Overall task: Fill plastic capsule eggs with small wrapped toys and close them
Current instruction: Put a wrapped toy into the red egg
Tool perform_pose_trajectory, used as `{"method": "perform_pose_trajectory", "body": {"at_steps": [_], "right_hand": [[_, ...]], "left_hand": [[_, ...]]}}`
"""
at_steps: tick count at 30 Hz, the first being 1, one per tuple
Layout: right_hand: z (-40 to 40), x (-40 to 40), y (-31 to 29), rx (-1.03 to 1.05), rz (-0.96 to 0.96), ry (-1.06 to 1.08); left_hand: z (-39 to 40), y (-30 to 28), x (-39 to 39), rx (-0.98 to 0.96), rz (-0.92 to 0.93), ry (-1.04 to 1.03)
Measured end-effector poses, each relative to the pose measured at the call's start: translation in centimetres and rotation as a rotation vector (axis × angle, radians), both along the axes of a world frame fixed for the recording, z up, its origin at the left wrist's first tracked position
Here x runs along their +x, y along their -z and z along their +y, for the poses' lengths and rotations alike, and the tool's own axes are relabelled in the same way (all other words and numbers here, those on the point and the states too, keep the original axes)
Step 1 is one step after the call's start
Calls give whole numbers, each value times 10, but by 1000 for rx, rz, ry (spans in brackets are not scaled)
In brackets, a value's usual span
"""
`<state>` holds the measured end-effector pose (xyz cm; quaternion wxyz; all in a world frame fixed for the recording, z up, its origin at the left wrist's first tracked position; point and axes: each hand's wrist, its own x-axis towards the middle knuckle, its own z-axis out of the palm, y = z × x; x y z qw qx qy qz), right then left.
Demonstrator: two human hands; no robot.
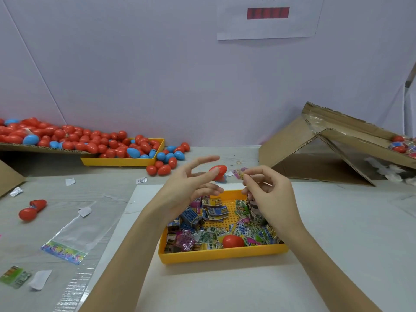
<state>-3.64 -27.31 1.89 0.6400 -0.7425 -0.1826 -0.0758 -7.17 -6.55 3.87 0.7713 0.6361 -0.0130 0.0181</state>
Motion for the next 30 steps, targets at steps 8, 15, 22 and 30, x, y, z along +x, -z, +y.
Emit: {"method": "perform_pose_trajectory", "body": {"at_steps": [8,15,22,30], "right_hand": [[1,-3,-4,141,244,-11],[-2,-3,-3,228,220,21],[-1,-2,-1,233,255,15],[1,-2,2,134,35,-34]], "left_hand": [[-17,8,1,2,109,-38],[-16,2,-3,31,68,39],[-18,-1,-6,142,32,147],[-22,2,-4,156,-5,81]]}}
